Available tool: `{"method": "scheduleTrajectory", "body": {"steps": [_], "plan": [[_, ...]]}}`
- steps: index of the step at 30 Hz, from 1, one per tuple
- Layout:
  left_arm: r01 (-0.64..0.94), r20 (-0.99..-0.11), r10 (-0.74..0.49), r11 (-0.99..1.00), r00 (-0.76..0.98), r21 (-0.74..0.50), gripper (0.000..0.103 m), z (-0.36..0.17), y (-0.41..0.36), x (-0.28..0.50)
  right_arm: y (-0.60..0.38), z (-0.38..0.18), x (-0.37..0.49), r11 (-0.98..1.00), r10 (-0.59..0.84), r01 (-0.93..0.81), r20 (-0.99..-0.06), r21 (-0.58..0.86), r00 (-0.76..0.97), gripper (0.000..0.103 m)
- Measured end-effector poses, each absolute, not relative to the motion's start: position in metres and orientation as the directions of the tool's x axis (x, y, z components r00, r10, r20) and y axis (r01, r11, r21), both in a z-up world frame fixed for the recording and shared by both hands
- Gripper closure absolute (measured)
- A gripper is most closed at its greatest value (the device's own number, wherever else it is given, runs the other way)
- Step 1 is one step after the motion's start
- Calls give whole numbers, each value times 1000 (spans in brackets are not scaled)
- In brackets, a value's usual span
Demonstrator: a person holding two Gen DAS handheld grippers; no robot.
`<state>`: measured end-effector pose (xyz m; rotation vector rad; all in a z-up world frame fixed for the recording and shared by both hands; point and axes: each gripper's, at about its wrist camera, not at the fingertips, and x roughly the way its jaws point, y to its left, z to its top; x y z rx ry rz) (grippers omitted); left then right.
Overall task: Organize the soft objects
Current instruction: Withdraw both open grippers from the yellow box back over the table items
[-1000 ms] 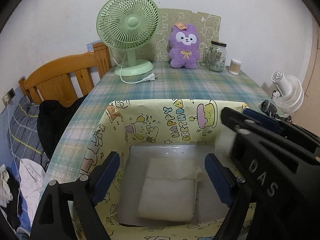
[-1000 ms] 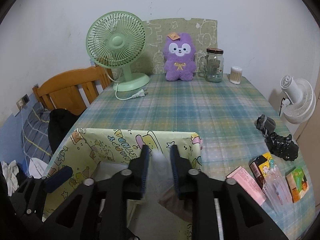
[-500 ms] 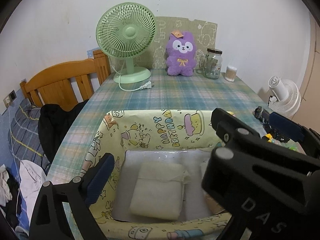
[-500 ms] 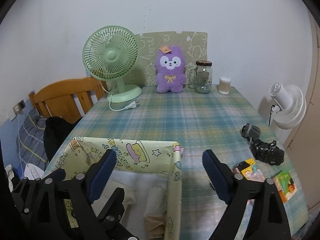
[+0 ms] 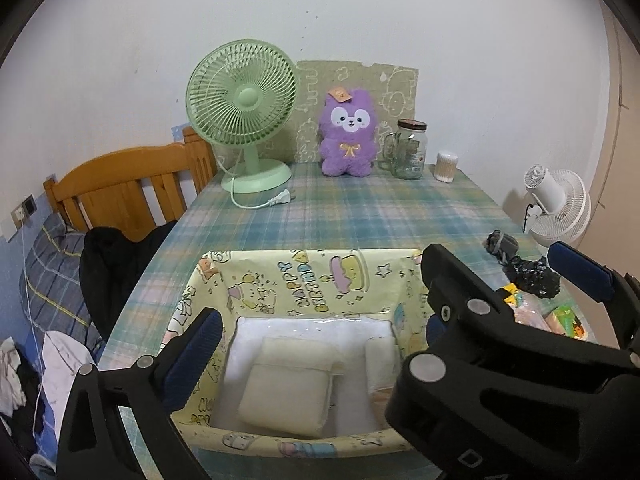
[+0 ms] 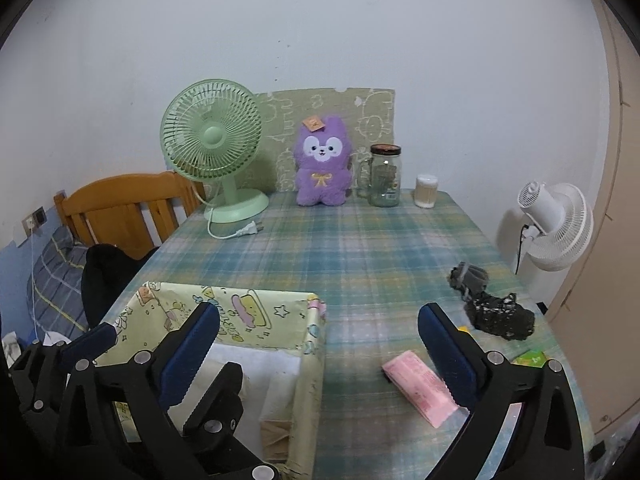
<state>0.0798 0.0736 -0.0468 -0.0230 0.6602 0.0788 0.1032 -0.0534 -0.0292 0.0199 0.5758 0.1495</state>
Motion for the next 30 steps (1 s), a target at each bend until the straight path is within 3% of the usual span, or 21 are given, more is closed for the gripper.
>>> {"method": "scheduleTrajectory", "body": {"steps": [30], "plan": [[11,-552,-4,1000,834,10,0,-27,-9,45,-133,-4,55,997,69,-69,-468,17,881,2]]}}
